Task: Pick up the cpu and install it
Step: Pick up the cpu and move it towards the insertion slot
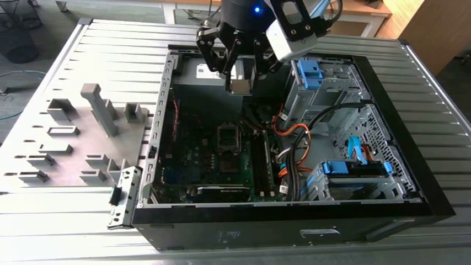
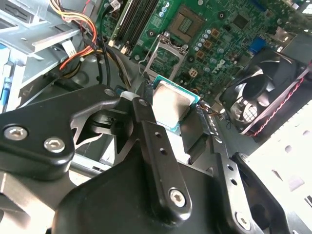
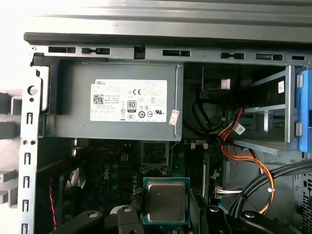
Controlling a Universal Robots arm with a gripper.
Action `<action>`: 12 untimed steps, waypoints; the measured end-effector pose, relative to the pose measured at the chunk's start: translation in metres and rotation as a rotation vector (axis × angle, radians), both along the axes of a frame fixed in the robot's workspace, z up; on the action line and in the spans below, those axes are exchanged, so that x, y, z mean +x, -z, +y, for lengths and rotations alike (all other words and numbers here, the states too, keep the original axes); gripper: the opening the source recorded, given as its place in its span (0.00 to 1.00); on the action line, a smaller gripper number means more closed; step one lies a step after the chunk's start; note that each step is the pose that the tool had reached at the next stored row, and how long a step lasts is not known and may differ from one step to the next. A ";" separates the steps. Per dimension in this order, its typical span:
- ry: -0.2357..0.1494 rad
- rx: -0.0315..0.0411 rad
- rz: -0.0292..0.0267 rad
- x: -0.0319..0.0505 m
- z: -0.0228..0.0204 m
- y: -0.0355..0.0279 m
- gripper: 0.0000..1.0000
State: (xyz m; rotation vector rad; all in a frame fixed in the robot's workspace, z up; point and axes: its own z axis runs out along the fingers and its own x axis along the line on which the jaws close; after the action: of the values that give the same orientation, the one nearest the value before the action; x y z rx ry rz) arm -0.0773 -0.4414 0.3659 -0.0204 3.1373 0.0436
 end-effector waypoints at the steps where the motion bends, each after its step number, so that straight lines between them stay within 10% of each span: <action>1: 0.000 -0.0001 0.0000 0.0000 0.0000 0.0000 0.47; 12: 0.000 -0.0024 0.0001 0.0001 -0.0054 0.0000 0.47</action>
State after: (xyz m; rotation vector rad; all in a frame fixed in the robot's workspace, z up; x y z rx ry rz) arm -0.0772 -0.4468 0.3659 -0.0206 3.1374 0.0399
